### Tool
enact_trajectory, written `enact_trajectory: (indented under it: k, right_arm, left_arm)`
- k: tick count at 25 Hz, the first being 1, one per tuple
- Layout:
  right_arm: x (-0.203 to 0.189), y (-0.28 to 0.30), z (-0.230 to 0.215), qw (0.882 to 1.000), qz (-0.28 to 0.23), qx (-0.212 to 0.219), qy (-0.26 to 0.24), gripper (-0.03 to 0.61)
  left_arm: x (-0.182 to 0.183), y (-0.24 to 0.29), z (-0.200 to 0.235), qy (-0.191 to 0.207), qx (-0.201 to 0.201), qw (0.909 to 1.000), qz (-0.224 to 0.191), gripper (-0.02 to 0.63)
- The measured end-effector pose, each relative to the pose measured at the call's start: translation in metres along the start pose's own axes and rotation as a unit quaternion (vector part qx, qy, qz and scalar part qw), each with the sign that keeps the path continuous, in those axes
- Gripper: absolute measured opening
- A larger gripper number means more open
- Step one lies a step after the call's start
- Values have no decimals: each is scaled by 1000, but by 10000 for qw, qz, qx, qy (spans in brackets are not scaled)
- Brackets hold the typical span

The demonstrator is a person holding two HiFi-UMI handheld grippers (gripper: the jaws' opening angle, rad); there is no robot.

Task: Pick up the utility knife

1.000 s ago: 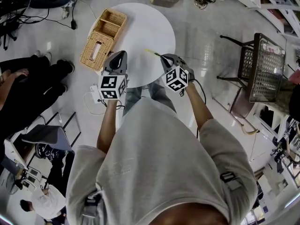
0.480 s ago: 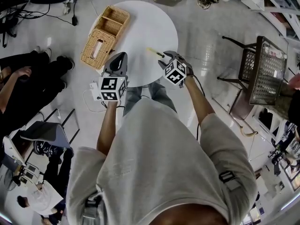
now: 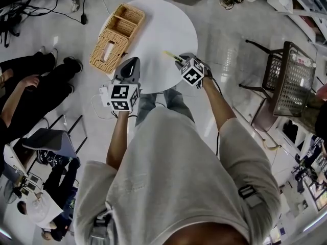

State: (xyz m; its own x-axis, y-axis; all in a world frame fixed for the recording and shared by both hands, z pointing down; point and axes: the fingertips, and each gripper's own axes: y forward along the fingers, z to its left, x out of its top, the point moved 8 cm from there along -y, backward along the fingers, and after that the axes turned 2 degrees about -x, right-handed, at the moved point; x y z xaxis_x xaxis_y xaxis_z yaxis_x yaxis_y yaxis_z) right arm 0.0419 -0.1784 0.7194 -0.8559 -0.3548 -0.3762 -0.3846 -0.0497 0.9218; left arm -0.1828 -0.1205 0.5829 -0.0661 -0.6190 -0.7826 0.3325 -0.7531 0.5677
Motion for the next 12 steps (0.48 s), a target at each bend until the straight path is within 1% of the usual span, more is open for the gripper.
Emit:
enact_trajectory:
  k: [6,12]
  right_arm:
    - [1,-1,-1,10000,-14,-31,88,87]
    - [1,1,-1,9999,-12,5,100,83]
  left_arm:
    - [-2,-5,-1,-8,-1,10000,20,22]
    - [-4,-4,-2,6,-16,10000,23,22]
